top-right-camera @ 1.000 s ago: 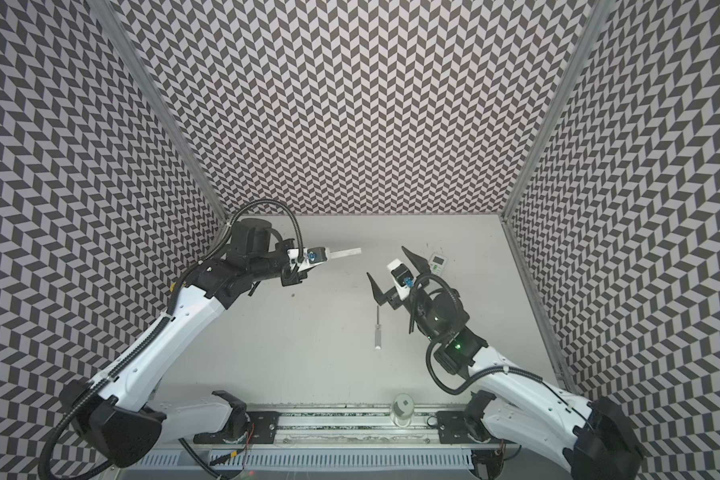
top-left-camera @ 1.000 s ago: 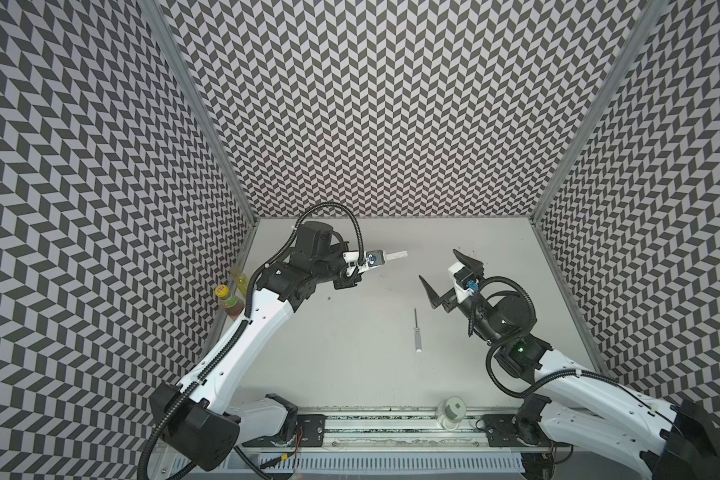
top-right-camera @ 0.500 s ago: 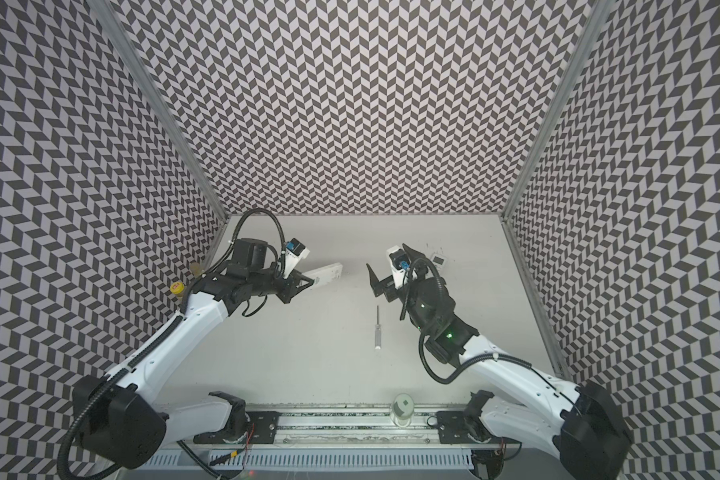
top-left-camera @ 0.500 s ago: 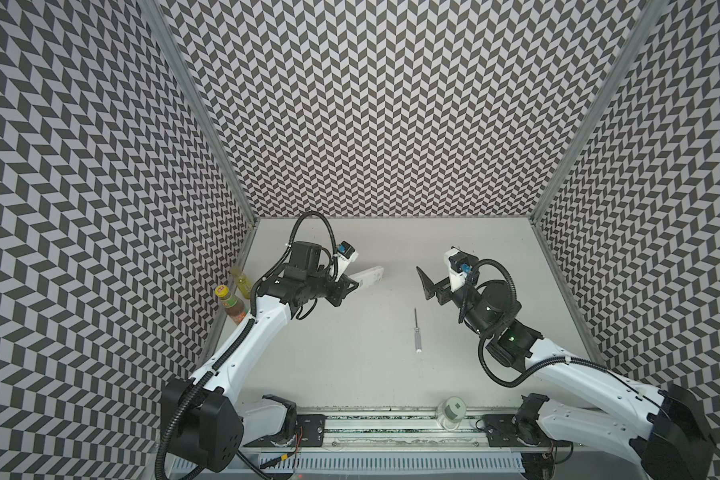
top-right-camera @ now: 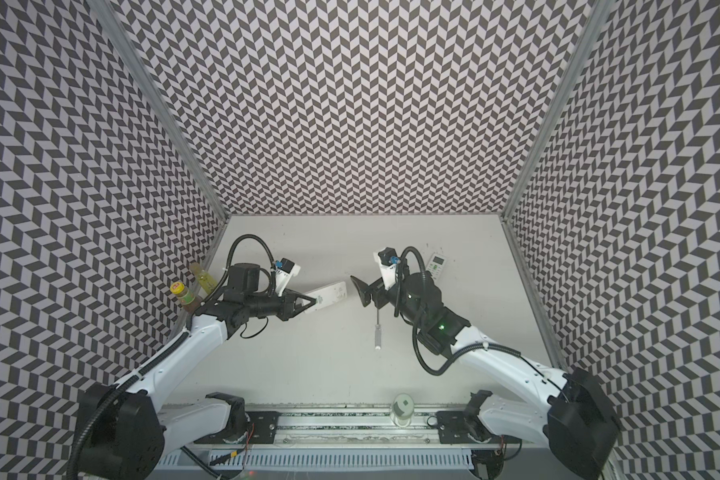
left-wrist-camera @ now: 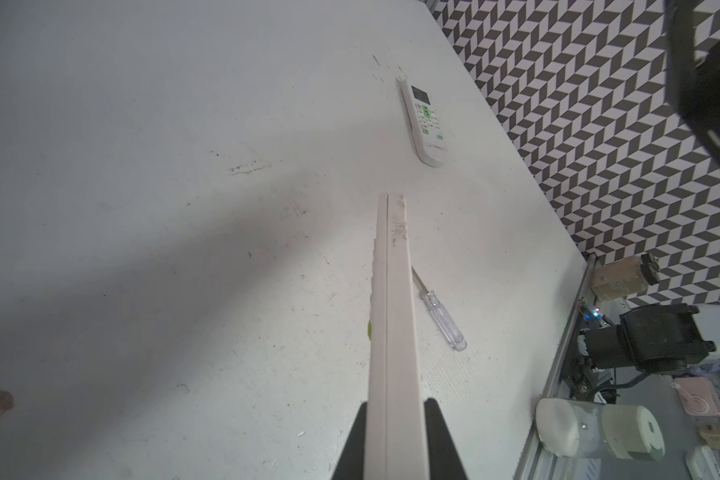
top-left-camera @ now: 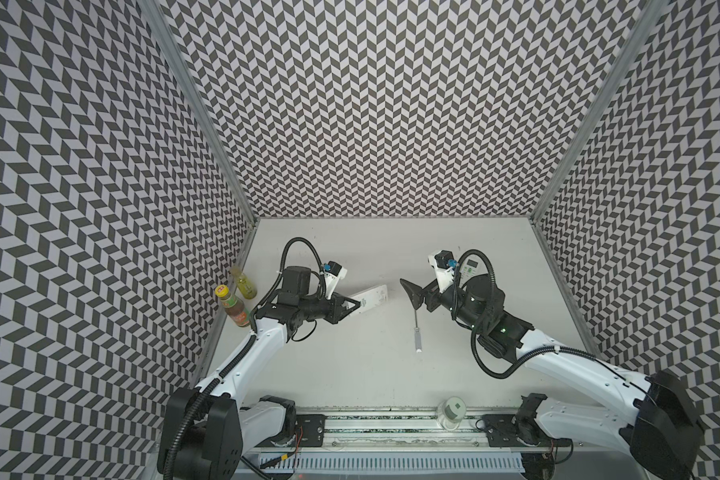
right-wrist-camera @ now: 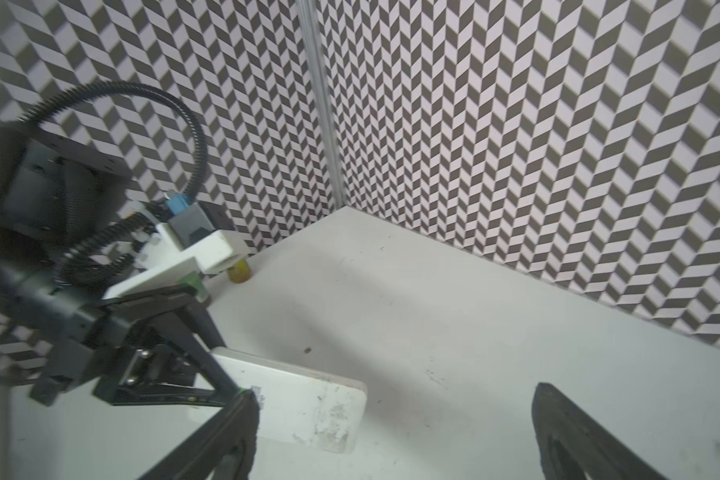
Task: Unload the batteries from the remote control
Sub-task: 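Hold the remote with the left gripper while the right gripper reaches its battery cover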
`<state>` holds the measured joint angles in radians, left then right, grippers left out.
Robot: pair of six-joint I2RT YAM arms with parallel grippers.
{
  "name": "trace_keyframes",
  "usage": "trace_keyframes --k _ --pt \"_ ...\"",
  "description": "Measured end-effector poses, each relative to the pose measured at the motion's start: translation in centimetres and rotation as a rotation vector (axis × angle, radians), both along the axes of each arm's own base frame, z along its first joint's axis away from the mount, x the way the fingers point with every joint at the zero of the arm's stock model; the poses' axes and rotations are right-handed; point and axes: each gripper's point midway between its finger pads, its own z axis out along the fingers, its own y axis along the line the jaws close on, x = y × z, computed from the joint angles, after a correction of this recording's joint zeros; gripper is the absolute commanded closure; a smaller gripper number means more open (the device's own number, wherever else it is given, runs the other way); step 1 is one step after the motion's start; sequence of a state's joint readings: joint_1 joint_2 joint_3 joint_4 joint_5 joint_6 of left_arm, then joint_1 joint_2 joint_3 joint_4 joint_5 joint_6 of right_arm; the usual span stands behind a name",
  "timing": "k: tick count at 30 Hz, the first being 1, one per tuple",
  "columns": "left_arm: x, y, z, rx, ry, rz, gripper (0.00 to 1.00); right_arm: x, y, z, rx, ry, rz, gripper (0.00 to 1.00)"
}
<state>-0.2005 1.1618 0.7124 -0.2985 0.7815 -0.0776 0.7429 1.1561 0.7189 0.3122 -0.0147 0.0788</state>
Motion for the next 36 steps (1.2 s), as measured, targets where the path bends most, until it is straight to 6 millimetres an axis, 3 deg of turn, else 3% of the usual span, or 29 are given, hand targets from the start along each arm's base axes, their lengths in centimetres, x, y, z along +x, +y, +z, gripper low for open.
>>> trace_keyframes --k 4,9,13,16,21,36 --pt "0.6 0.5 0.5 -0.022 -0.010 0.034 1.00 -0.8 1.4 -1.4 0.063 0.123 0.075 0.01" --pt "0.8 0.6 0.9 -0.041 -0.007 0.047 1.00 -1.1 2.9 -4.6 0.067 0.263 0.156 0.01" --pt "0.5 0.2 1.1 -0.068 0.011 0.033 1.00 -0.2 3.9 -7.0 0.042 0.360 0.207 0.05" --pt "0.5 0.2 1.2 -0.071 0.013 0.030 1.00 0.6 3.9 -8.4 0.060 0.421 0.245 0.11" --pt "0.5 0.2 1.2 -0.072 0.014 0.028 1.00 1.2 4.0 -11.2 0.072 0.518 0.308 0.14" --pt "0.2 0.0 1.2 -0.080 0.021 0.018 1.00 2.6 7.3 -11.2 0.097 0.529 0.448 0.36"
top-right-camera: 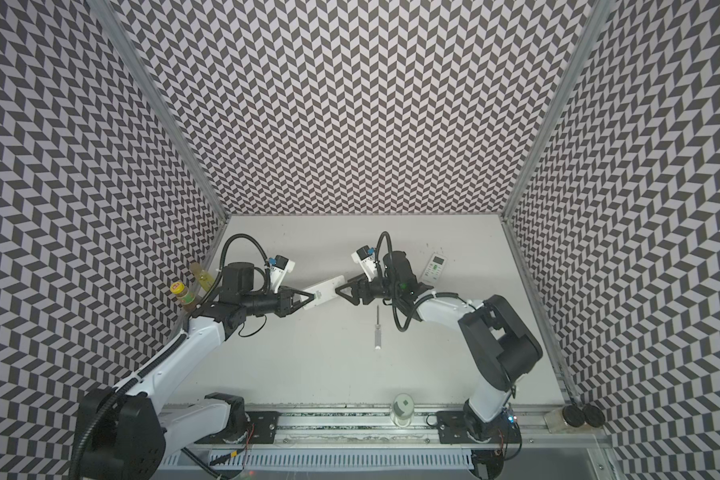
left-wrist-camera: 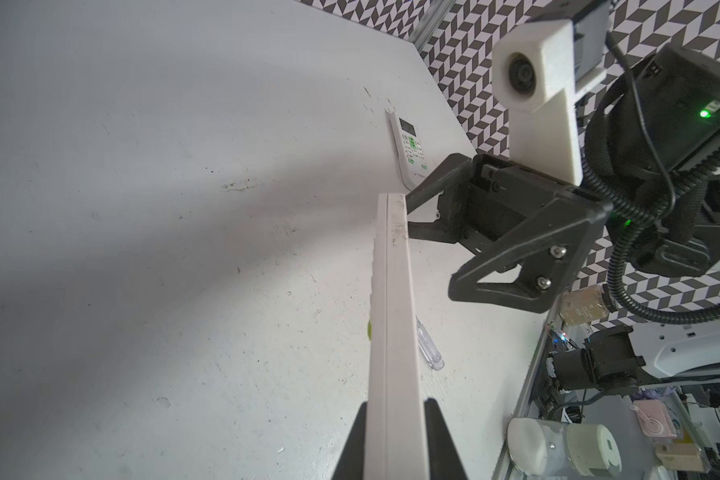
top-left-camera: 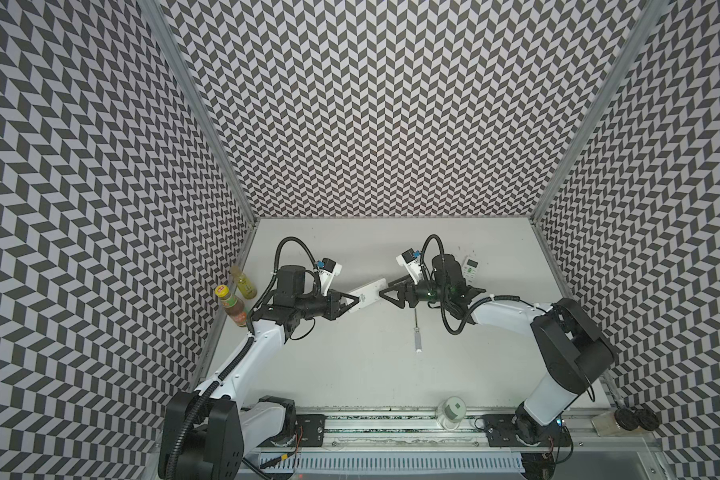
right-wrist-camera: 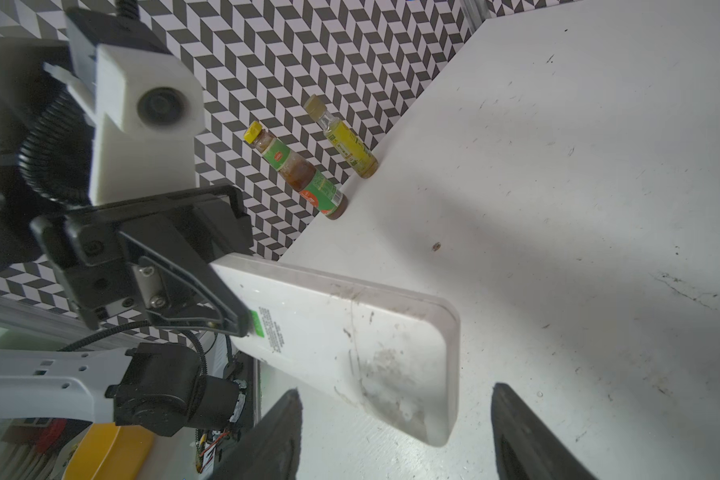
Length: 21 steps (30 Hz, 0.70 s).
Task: Unload the batteries from the remote control
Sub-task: 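Hold the remote with the left gripper while the right gripper reaches its battery cover, then pinch the battery cover with the right gripper and slide it off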
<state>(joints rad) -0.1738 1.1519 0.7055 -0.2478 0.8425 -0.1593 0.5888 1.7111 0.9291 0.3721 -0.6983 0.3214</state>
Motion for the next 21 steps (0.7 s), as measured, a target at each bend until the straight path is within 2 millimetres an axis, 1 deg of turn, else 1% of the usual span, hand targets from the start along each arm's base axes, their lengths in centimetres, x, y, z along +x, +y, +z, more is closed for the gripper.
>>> trace_keyframes --k 3,9,13,16,19,21 --pt "-0.1 -0.1 0.1 -0.006 0.001 -0.007 1.00 0.2 0.3 -0.3 -0.003 0.002 0.012 0.45" --pt "-0.2 -0.1 0.1 -0.008 0.003 -0.011 1.00 0.3 0.9 -0.7 0.003 0.014 0.044 0.51" --pt "-0.2 -0.1 -0.1 -0.005 0.008 -0.009 1.00 0.2 1.0 -0.7 0.006 0.015 0.056 0.59" --pt "-0.2 -0.1 -0.2 -0.001 0.011 -0.006 1.00 0.3 0.9 -0.9 0.004 0.017 0.053 0.63" --pt "-0.1 0.0 -0.3 0.005 0.015 -0.002 1.00 0.5 0.8 -1.1 -0.003 0.019 0.047 0.70" --pt "-0.1 0.1 -0.4 0.011 0.015 0.005 1.00 0.7 0.6 -1.2 -0.008 0.017 0.040 0.71"
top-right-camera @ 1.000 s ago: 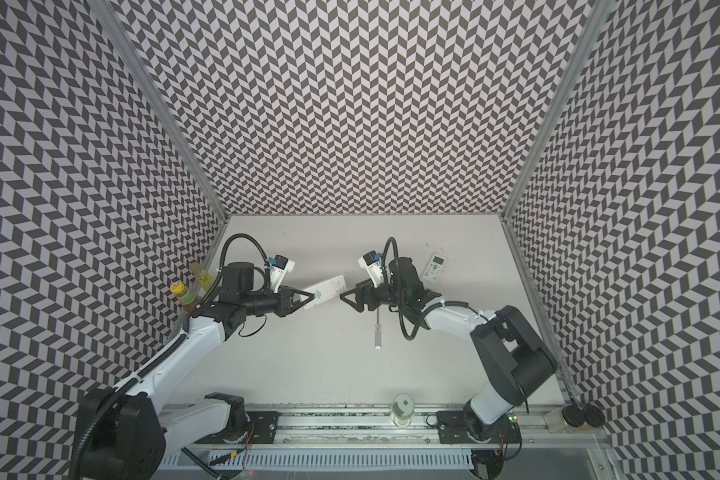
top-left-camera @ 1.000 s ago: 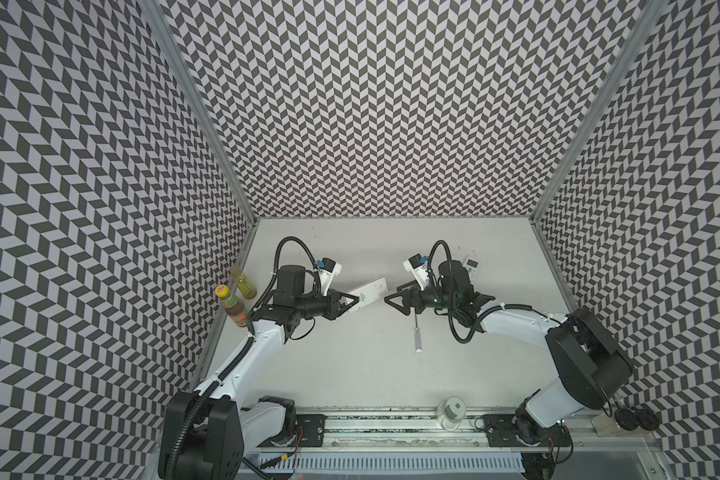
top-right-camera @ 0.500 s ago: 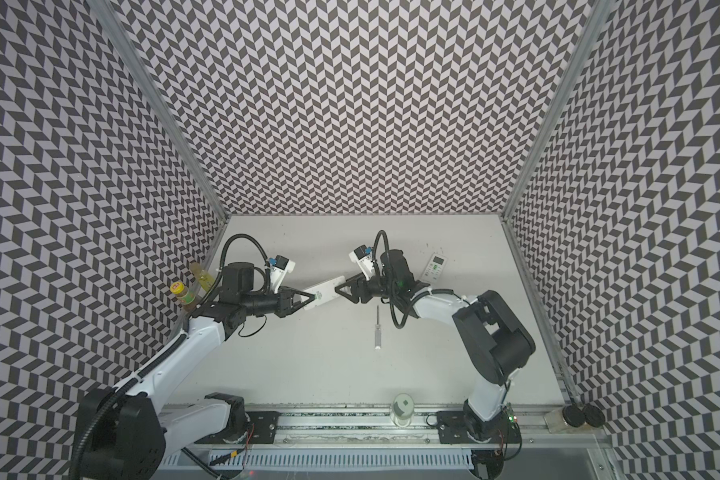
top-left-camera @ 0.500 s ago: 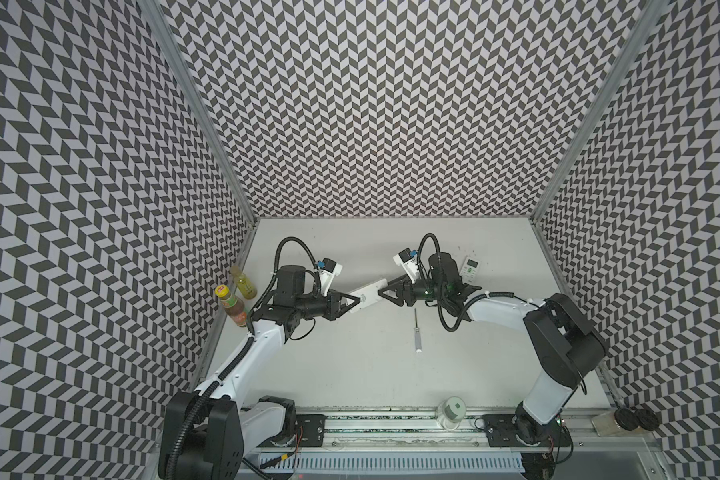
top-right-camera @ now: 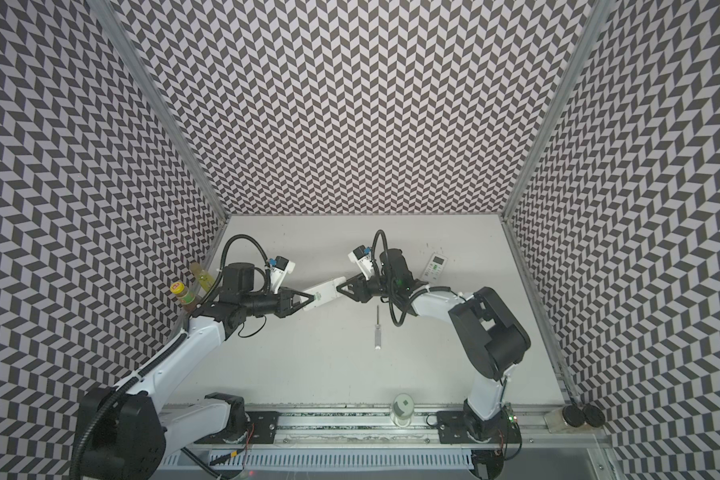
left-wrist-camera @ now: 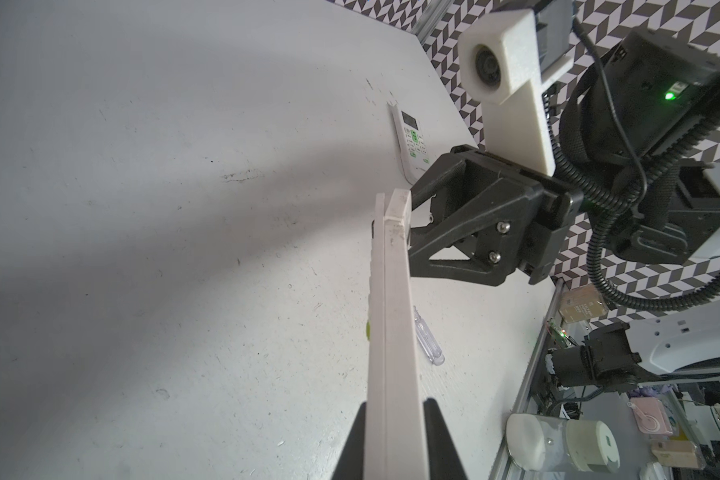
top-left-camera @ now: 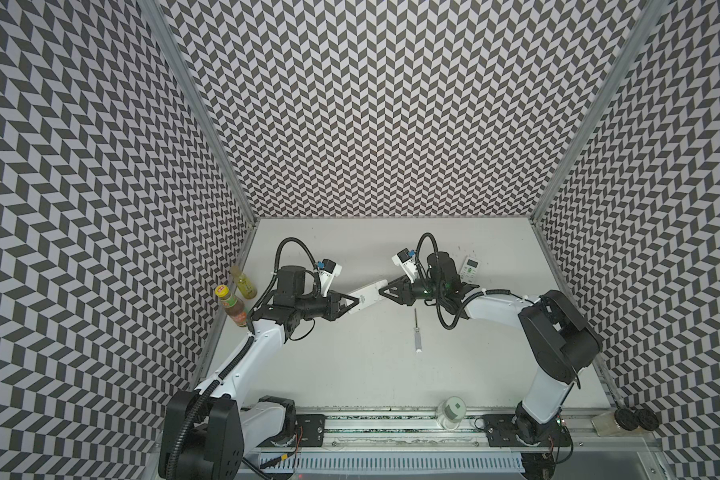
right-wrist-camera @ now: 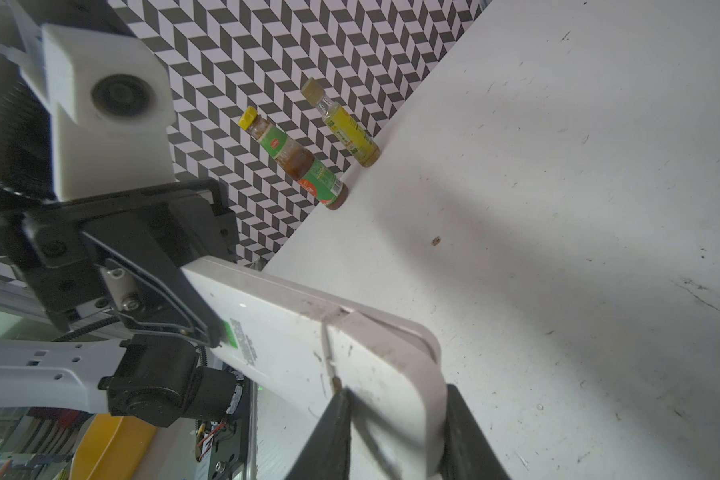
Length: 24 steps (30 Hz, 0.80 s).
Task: Unload the batteries from the remote control
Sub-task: 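Pinch the battery cover with the right gripper and slide it off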
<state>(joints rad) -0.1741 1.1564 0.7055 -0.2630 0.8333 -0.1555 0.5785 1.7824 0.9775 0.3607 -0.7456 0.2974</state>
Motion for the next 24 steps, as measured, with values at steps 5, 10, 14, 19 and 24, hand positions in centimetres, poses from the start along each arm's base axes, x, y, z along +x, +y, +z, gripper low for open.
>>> trace_keyframes --k 5,10,14,19,24 --pt "0.0 0.0 0.0 0.002 -0.001 0.002 1.00 0.1 -0.1 0.0 -0.001 0.000 -0.003 0.69" --pt "-0.1 -0.2 0.0 -0.001 -0.001 -0.007 1.00 0.1 -0.1 0.1 0.002 0.000 -0.002 0.59" --pt "-0.2 -0.3 0.0 -0.001 -0.003 -0.012 1.00 -0.2 -0.1 0.0 0.002 0.003 0.003 0.61" --pt "-0.2 -0.3 0.0 0.000 -0.004 -0.012 1.00 -0.8 -0.4 0.3 0.003 0.004 0.002 0.64" --pt "0.0 -0.3 0.4 -0.001 -0.015 -0.015 1.00 -0.9 -0.9 0.7 -0.007 0.003 -0.020 0.68"
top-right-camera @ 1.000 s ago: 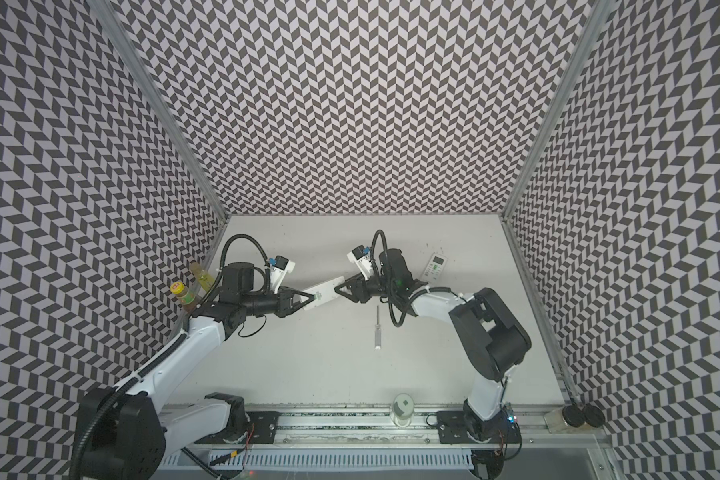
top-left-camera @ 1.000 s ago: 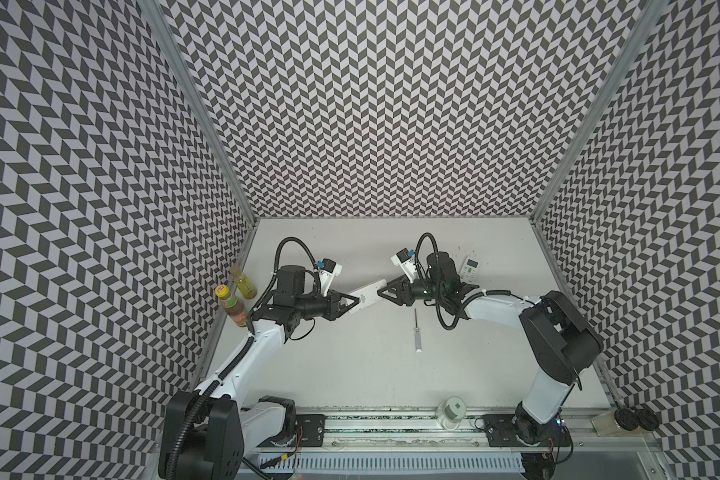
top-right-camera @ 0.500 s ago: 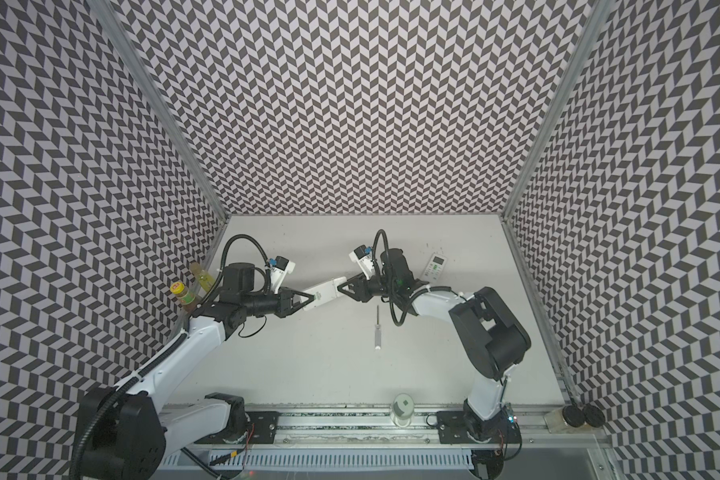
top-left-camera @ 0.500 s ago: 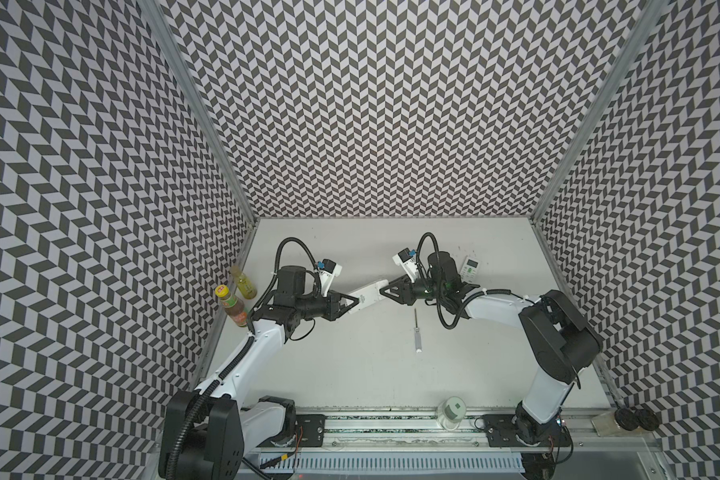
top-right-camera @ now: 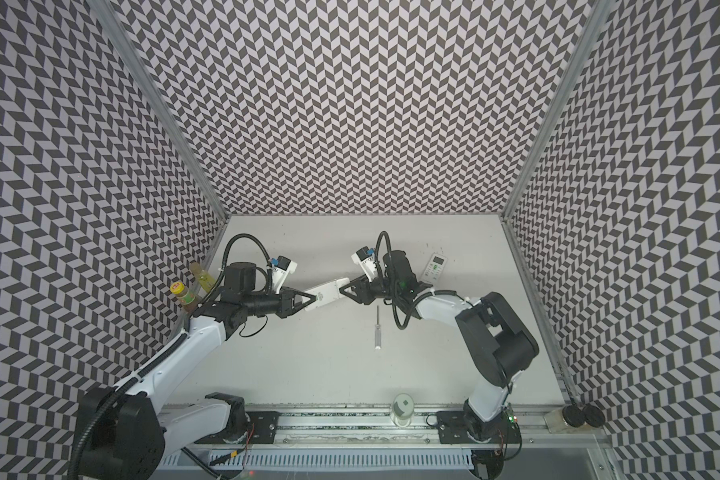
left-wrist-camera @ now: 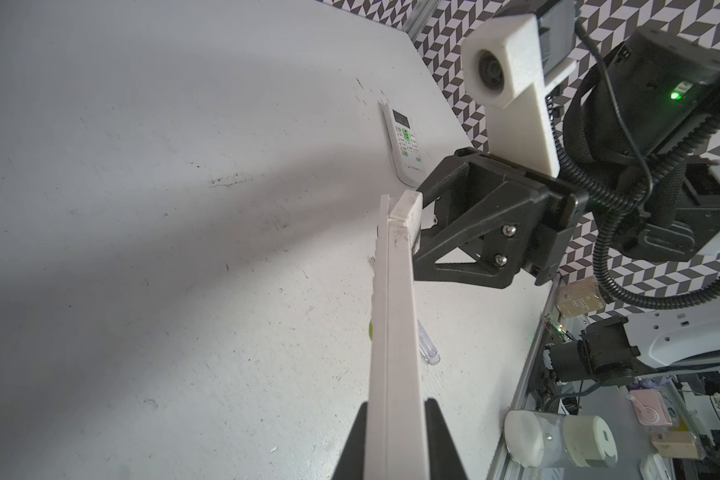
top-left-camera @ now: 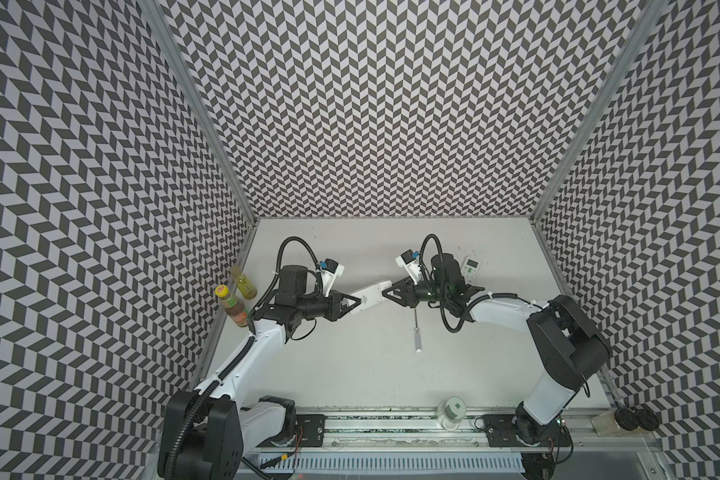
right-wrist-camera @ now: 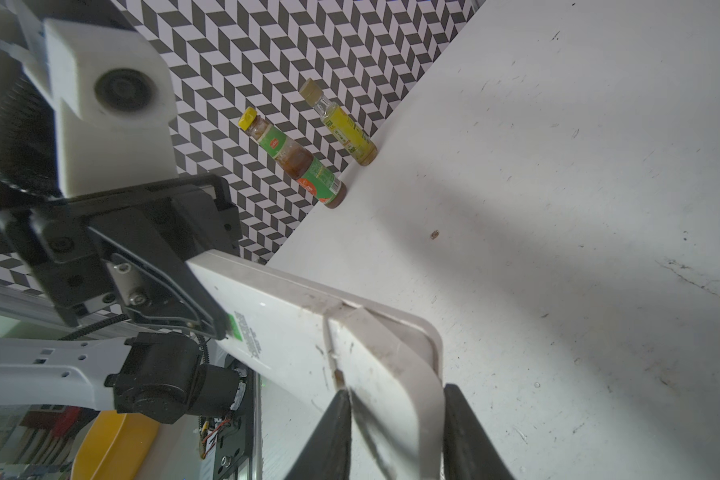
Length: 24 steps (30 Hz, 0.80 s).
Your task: Unload the batteries from the remote control
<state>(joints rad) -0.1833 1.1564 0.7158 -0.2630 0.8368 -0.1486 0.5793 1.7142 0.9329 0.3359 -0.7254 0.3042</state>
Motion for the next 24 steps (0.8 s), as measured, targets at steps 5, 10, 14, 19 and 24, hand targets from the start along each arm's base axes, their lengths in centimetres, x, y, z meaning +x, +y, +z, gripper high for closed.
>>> trace_keyframes --k 5,10,14,19,24 --pt "0.0 0.0 0.1 -0.001 -0.002 -0.002 1.00 0.0 -0.2 0.0 -0.010 0.004 -0.011 0.68" --pt "0.5 0.4 -0.5 0.028 -0.004 0.025 1.00 -0.3 -0.1 0.4 -0.003 -0.002 -0.001 0.71" --pt "0.8 0.6 -0.7 0.046 -0.013 0.036 1.00 -0.5 0.0 0.6 0.001 -0.003 0.009 0.77" --pt "0.9 0.7 -0.8 0.054 -0.017 0.040 1.00 -0.8 0.2 0.6 0.004 0.000 0.022 0.78" --pt "0.9 0.7 -0.8 0.055 -0.017 0.042 1.00 -1.2 0.5 0.7 0.006 0.003 0.032 0.86"
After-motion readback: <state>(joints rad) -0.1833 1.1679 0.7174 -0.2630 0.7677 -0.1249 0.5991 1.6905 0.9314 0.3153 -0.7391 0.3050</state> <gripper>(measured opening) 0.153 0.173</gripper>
